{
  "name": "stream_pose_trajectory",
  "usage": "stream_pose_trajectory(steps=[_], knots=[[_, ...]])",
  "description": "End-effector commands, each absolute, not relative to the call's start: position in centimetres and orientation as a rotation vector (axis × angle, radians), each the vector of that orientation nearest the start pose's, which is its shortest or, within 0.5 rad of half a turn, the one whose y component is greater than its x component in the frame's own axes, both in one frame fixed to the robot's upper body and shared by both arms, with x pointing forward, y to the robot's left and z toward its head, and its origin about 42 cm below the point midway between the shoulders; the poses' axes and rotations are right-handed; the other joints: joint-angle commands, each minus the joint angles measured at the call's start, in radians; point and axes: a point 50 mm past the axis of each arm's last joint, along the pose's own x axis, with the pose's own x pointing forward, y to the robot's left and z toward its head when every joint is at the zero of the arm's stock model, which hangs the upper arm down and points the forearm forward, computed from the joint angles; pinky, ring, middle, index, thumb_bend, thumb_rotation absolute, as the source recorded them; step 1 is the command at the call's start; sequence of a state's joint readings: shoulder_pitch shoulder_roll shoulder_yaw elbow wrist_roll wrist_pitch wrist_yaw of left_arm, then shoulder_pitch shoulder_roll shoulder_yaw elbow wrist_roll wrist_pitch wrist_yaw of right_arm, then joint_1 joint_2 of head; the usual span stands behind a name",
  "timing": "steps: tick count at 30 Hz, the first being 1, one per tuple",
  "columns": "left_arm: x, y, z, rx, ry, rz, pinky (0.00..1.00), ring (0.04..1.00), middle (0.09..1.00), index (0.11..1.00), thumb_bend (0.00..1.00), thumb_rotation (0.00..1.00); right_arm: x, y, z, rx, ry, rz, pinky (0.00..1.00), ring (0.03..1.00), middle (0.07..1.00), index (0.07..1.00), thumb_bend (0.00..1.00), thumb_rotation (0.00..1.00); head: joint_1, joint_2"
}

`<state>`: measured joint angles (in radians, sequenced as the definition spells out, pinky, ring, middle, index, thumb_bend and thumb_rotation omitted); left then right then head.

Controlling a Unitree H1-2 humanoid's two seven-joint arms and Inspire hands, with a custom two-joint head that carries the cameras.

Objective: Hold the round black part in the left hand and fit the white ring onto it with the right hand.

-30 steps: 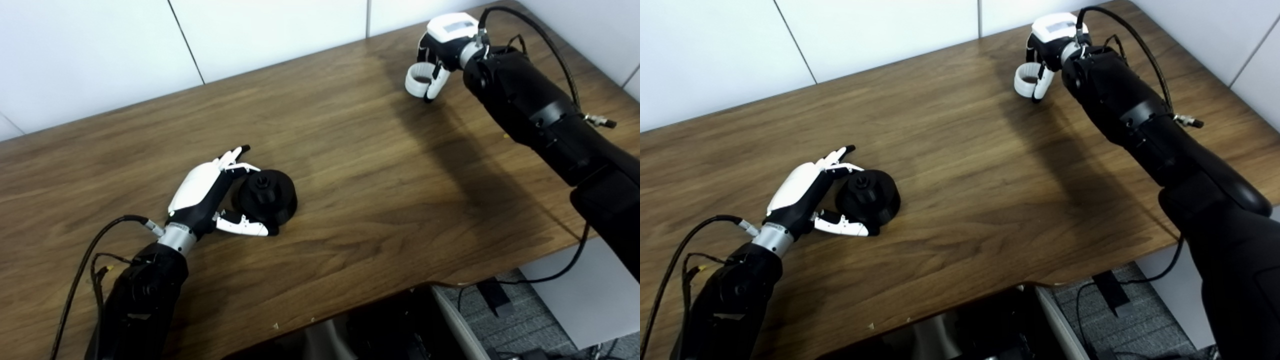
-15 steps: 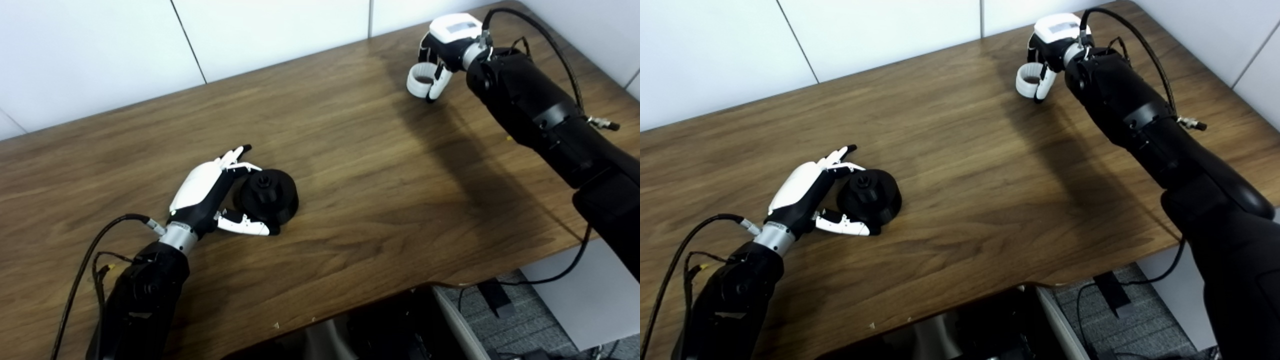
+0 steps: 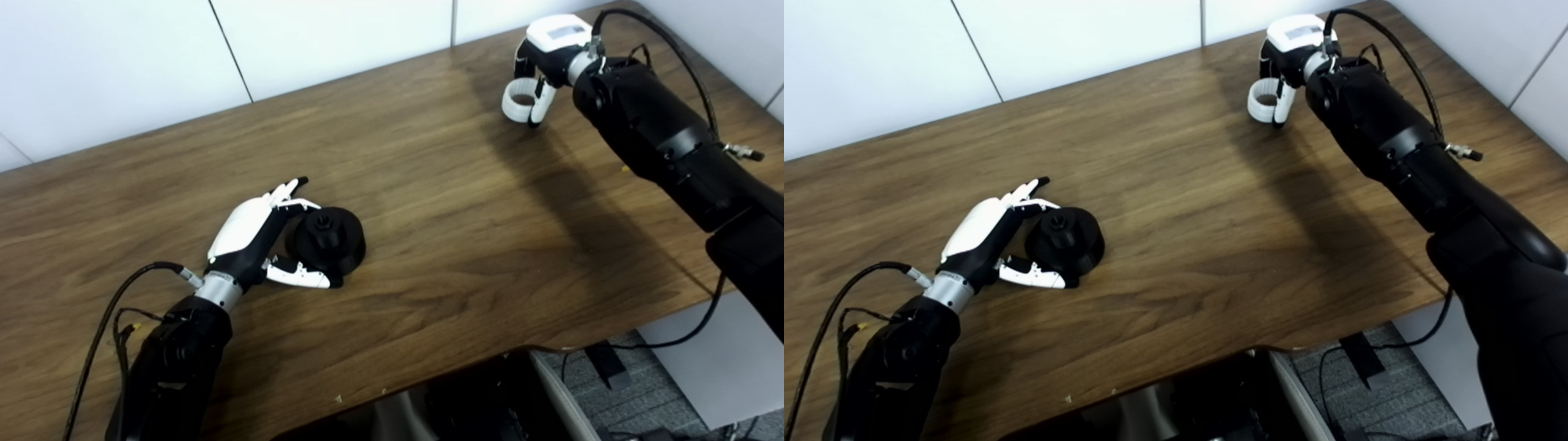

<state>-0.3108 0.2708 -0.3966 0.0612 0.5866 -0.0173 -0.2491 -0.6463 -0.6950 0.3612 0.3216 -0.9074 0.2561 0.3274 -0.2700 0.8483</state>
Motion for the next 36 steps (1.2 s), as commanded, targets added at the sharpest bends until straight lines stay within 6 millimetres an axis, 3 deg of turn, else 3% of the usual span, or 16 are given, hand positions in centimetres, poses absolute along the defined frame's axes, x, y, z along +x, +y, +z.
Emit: stream_pose_trajectory(steps=[1, 4, 9, 19, 27, 31, 36], knots=[[36.3, 16.8, 15.5, 0.988, -0.241, -0.587, 1.0, 1.0, 1.0, 0.634, 1.0, 0.36, 46.7, -37.5, 30.6, -1.723, 0.087, -0.023, 1.0, 0.804, 0.758, 0.494, 0.52, 0.15, 0.001, 0.0], [36.4, 16.8, 15.5, 0.992, -0.242, -0.586, 1.0, 1.0, 1.0, 0.635, 1.0, 0.36, 46.6, -37.4, 31.3, -1.728, 0.05, -0.023, 1.0, 0.725, 0.663, 0.494, 0.52, 0.15, 0.001, 0.0], [36.3, 16.7, 15.4, 0.991, -0.234, -0.586, 1.0, 1.0, 1.0, 0.636, 1.0, 0.35, 46.6, -37.4, 32.2, -1.739, 0.015, -0.027, 1.0, 0.706, 0.56, 0.493, 0.52, 0.15, 0.0, -0.002], [36.3, 16.6, 15.4, 0.996, -0.236, -0.588, 1.0, 1.0, 1.0, 0.635, 1.0, 0.35, 46.1, -37.1, 34.4, -1.79, 0.005, -0.034, 1.0, 0.705, 0.582, 0.494, 0.52, 0.15, -0.001, -0.002], [36.4, 16.5, 15.4, 0.984, -0.232, -0.586, 1.0, 1.0, 1.0, 0.635, 1.0, 0.34, 45.7, -36.9, 35.9, -1.809, -0.025, -0.034, 1.0, 0.748, 0.685, 0.494, 0.52, 0.15, -0.002, -0.001], [36.5, 16.5, 15.5, 0.989, -0.236, -0.584, 1.0, 1.0, 1.0, 0.634, 1.0, 0.32, 45.1, -36.5, 36.5, -1.787, -0.056, -0.033, 1.0, 0.71, 0.571, 0.493, 0.52, 0.15, -0.003, -0.001], [36.5, 16.5, 15.5, 0.99, -0.231, -0.582, 1.0, 1.0, 1.0, 0.634, 1.0, 0.31, 44.2, -35.6, 37.0, -1.783, -0.091, -0.015, 1.0, 0.759, 0.629, 0.493, 0.52, 0.15, -0.001, -0.001]])
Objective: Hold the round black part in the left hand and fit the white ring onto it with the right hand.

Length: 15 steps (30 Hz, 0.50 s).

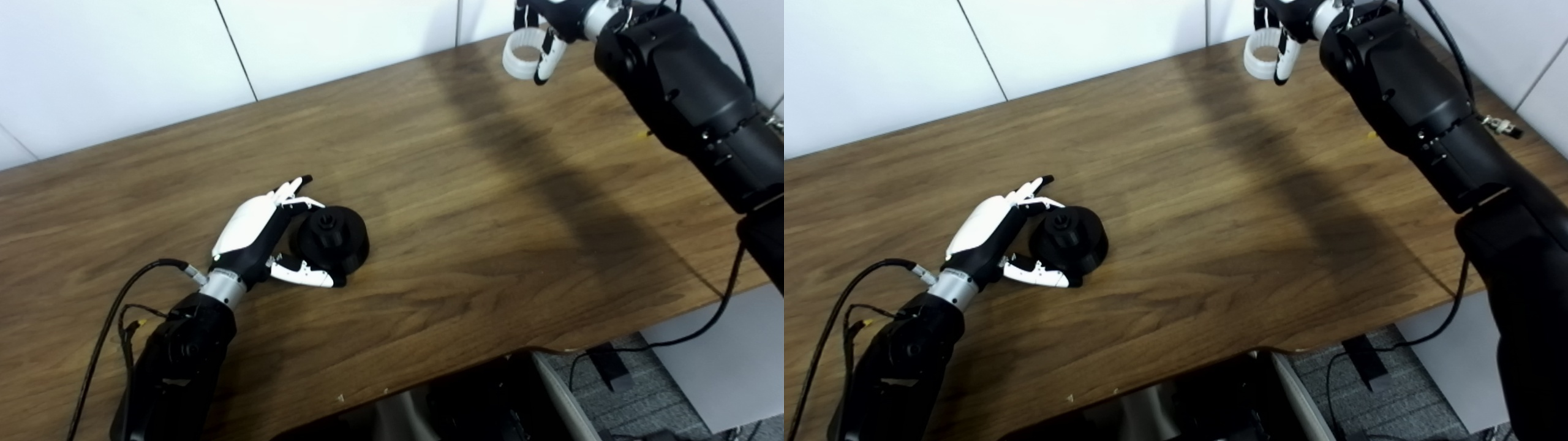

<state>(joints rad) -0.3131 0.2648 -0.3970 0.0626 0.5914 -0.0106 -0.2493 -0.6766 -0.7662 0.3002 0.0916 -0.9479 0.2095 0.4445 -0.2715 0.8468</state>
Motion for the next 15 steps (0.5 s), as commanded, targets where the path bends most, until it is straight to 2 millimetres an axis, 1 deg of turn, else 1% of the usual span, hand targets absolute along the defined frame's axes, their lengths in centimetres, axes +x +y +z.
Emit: stream_pose_trajectory(steps=[1, 4, 6, 11, 15], knots=[[36.5, 16.5, 15.5, 0.989, -0.232, -0.582, 1.0, 1.0, 1.0, 0.633, 1.0, 0.31, 44.0, -35.4, 37.1, -1.784, -0.099, -0.01, 1.0, 0.753, 0.613, 0.493, 0.52, 0.16, 0.004, 0.001], [36.6, 16.5, 15.4, 0.995, -0.238, -0.582, 1.0, 1.0, 1.0, 0.632, 1.0, 0.32, 43.2, -34.7, 37.2, -1.775, -0.133, 0.01, 1.0, 0.728, 0.553, 0.493, 0.52, 0.16, 0.006, 0.002], [36.6, 16.6, 15.4, 0.99, -0.239, -0.58, 1.0, 1.0, 1.0, 0.631, 1.0, 0.32, 42.6, -34.1, 37.3, -1.762, -0.152, 0.024, 1.0, 0.714, 0.533, 0.493, 0.52, 0.16, 0.005, 0.002], [36.7, 16.6, 15.5, 1.002, -0.243, -0.578, 1.0, 1.0, 1.0, 0.632, 1.0, 0.33, 41.5, -32.7, 37.4, -1.748, -0.182, 0.049, 1.0, 0.708, 0.531, 0.494, 0.52, 0.16, 0.006, -0.001], [36.8, 16.5, 15.5, 1.003, -0.241, -0.578, 1.0, 1.0, 1.0, 0.633, 1.0, 0.34, 41.1, -32.0, 37.4, -1.736, -0.212, 0.071, 1.0, 0.706, 0.533, 0.494, 0.52, 0.16, 0.008, -0.001]])
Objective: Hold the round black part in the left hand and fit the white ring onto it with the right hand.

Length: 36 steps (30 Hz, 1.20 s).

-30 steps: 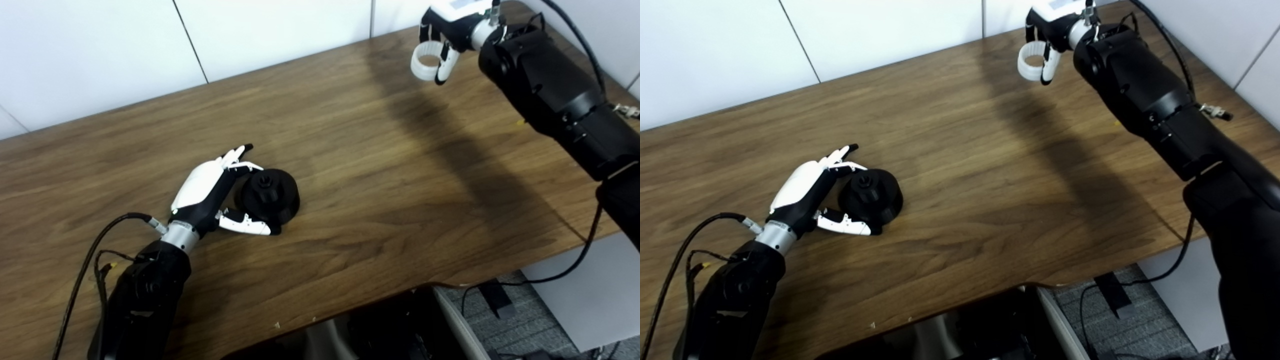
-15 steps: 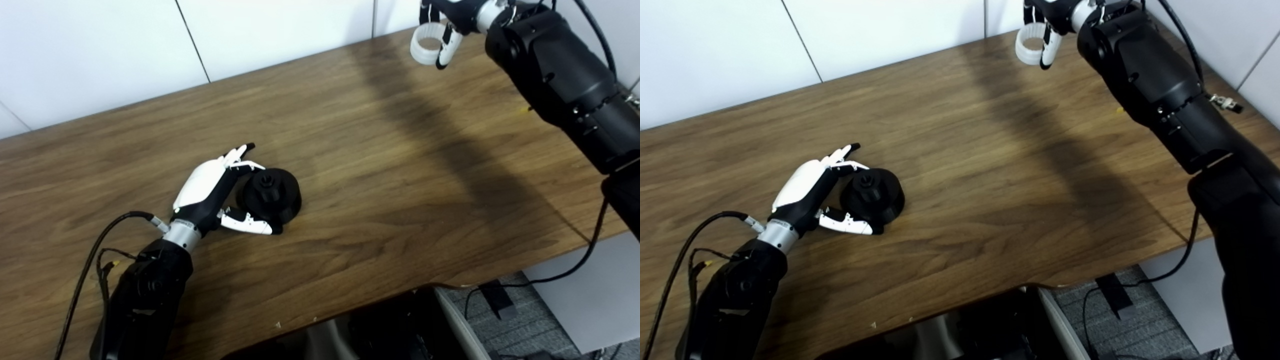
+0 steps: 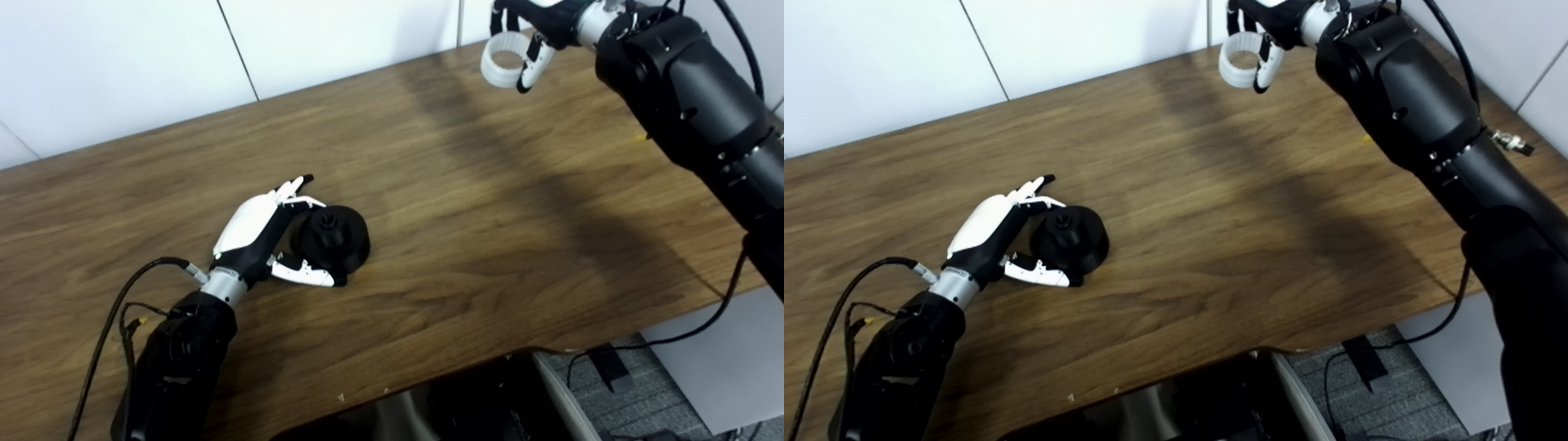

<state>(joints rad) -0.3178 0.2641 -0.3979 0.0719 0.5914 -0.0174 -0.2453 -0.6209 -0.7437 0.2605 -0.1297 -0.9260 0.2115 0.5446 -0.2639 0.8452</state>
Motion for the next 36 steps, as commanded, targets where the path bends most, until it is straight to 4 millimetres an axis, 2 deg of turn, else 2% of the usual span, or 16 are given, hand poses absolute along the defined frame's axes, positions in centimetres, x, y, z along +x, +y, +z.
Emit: stream_pose_trajectory(steps=[1, 4, 9, 12, 16, 22, 36], knots=[[36.8, 16.5, 15.5, 1.002, -0.24, -0.579, 1.0, 1.0, 1.0, 0.634, 1.0, 0.34, 41.0, -31.9, 37.4, -1.732, -0.222, 0.076, 1.0, 0.703, 0.533, 0.494, 0.52, 0.16, 0.0, 0.001], [36.8, 16.5, 15.5, 1.002, -0.244, -0.578, 1.0, 1.0, 1.0, 0.634, 1.0, 0.34, 40.8, -31.4, 37.2, -1.719, -0.24, 0.087, 1.0, 0.717, 0.535, 0.494, 0.52, 0.16, 0.004, 0.001], [36.9, 16.5, 15.6, 1.011, -0.246, -0.576, 1.0, 1.0, 1.0, 0.633, 1.0, 0.35, 40.2, -30.6, 36.9, -1.678, -0.291, 0.122, 1.0, 0.685, 0.534, 0.493, 0.52, 0.16, 0.01, 0.002], [36.9, 16.5, 15.7, 1.012, -0.244, -0.577, 1.0, 1.0, 1.0, 0.635, 1.0, 0.35, 40.0, -30.0, 36.7, -1.672, -0.317, 0.136, 0.96, 0.664, 0.539, 0.492, 0.52, 0.16, 0.012, 0.002], [37.0, 16.4, 15.7, 1.01, -0.246, -0.577, 1.0, 1.0, 1.0, 0.632, 1.0, 0.35, 39.4, -29.1, 36.7, -1.666, -0.358, 0.155, 1.0, 0.663, 0.523, 0.492, 0.52, 0.16, 0.018, 0.003], [37.1, 16.2, 15.7, 1.011, -0.246, -0.576, 1.0, 1.0, 1.0, 0.634, 1.0, 0.35, 38.4, -27.9, 36.7, -1.643, -0.4, 0.179, 1.0, 0.692, 0.523, 0.493, 0.52, 0.16, 0.023, 0.003], [37.0, 15.7, 15.8, 1.009, -0.241, -0.575, 1.0, 1.0, 1.0, 0.637, 1.0, 0.35, 36.4, -25.6, 36.5, -1.598, -0.48, 0.259, 1.0, 0.671, 0.504, 0.493, 0.52, 0.16, 0.053, 0.01]])
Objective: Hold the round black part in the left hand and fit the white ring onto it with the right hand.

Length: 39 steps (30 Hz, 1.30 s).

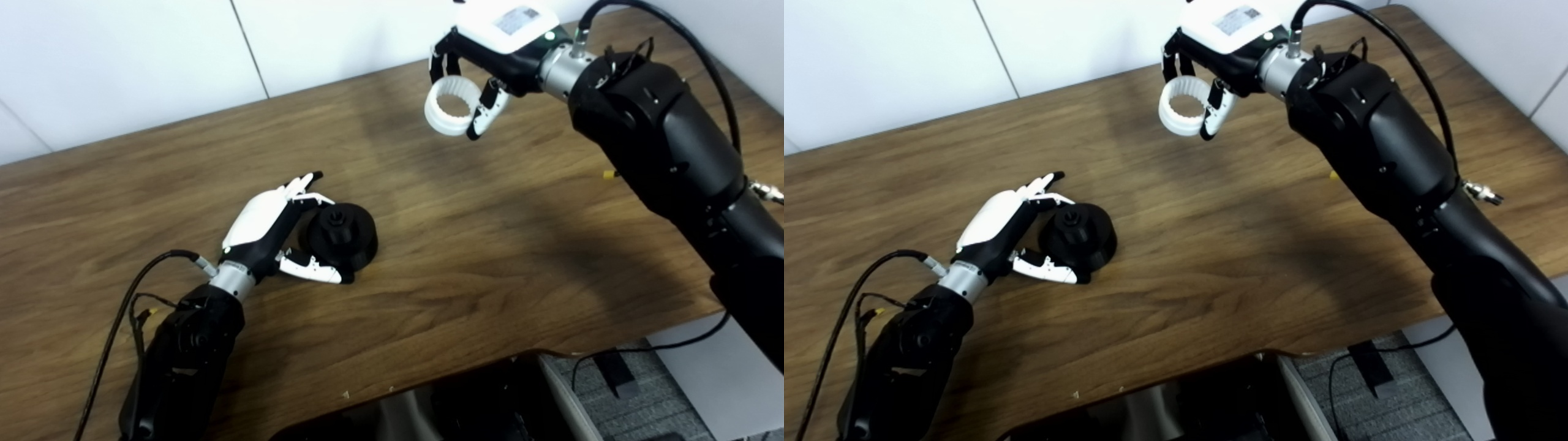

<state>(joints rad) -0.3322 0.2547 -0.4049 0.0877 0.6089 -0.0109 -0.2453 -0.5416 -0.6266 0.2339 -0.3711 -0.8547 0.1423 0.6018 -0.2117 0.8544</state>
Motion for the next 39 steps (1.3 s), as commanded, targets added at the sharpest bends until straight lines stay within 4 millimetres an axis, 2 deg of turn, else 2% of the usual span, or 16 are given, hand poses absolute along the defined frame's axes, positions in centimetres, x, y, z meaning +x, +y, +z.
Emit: stream_pose_trajectory(steps=[1, 5, 21, 23, 27, 39], knots=[[37.0, 15.6, 15.8, 1.008, -0.241, -0.576, 1.0, 1.0, 1.0, 0.637, 1.0, 0.35, 36.3, -25.5, 36.5, -1.594, -0.487, 0.263, 1.0, 0.663, 0.501, 0.493, 0.52, 0.16, 0.006, 0.003], [37.0, 15.5, 15.7, 0.997, -0.239, -0.577, 1.0, 1.0, 1.0, 0.636, 1.0, 0.35, 35.8, -24.9, 36.5, -1.582, -0.516, 0.286, 0.99, 0.637, 0.495, 0.493, 0.52, 0.16, 0.018, 0.007], [37.1, 14.9, 15.5, 0.994, -0.237, -0.576, 1.0, 1.0, 1.0, 0.638, 1.0, 0.34, 33.5, -22.0, 35.3, -1.523, -0.583, 0.381, 1.0, 0.651, 0.48, 0.493, 0.52, 0.16, 0.083, 0.02], [37.1, 14.8, 15.5, 0.994, -0.237, -0.576, 1.0, 1.0, 1.0, 0.637, 1.0, 0.34, 33.3, -21.8, 35.1, -1.511, -0.588, 0.39, 1.0, 0.646, 0.476, 0.492, 0.52, 0.16, 0.091, 0.021], [37.1, 14.5, 15.6, 0.993, -0.239, -0.575, 1.0, 1.0, 1.0, 0.634, 1.0, 0.33, 33.1, -21.2, 34.6, -1.503, -0.588, 0.411, 0.93, 0.645, 0.489, 0.493, 0.52, 0.16, 0.112, 0.022], [36.9, 13.7, 15.6, 0.986, -0.242, -0.577, 1.0, 1.0, 1.0, 0.634, 1.0, 0.35, 33.0, -19.9, 33.9, -1.464, -0.592, 0.443, 0.96, 0.65, 0.501, 0.493, 0.52, 0.16, 0.182, 0.029]])
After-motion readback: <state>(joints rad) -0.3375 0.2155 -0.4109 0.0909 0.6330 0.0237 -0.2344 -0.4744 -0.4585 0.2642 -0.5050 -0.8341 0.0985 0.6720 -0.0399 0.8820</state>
